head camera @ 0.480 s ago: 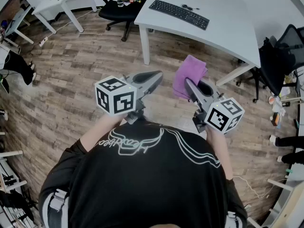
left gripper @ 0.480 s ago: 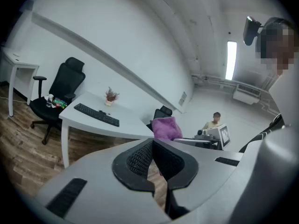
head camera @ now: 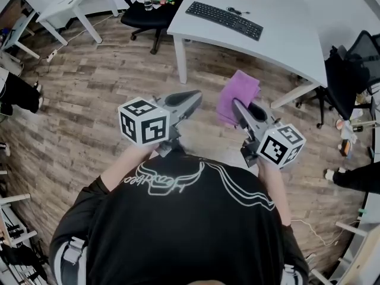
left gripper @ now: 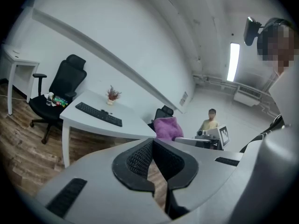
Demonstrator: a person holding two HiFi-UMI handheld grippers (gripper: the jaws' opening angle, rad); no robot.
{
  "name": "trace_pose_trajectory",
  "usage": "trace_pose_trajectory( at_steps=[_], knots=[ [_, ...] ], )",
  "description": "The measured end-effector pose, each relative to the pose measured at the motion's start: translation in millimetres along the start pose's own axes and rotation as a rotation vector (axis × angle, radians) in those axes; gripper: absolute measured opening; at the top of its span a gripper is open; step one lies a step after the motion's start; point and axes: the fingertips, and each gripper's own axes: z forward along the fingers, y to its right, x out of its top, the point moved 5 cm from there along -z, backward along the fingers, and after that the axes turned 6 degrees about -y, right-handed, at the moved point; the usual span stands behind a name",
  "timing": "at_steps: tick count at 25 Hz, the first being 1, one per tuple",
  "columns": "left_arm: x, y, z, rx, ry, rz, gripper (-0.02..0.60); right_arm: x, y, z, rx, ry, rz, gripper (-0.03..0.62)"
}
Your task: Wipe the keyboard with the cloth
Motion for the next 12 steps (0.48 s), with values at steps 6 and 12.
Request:
trace_pose_trajectory(
  at_steps=[6,12],
  knots=[
    [22.6,-44.2,12.7,-0.011,-0.023,0.005,0.005,7.4,17.8,45.2,-0.001,-0.038,0.018,0.054],
    [59.5,-107.4,21.6,-0.034,-0.05,0.008,0.005,34.2,38.6,102.3,-0.035,-0.042,0.011,0.055]
  ],
)
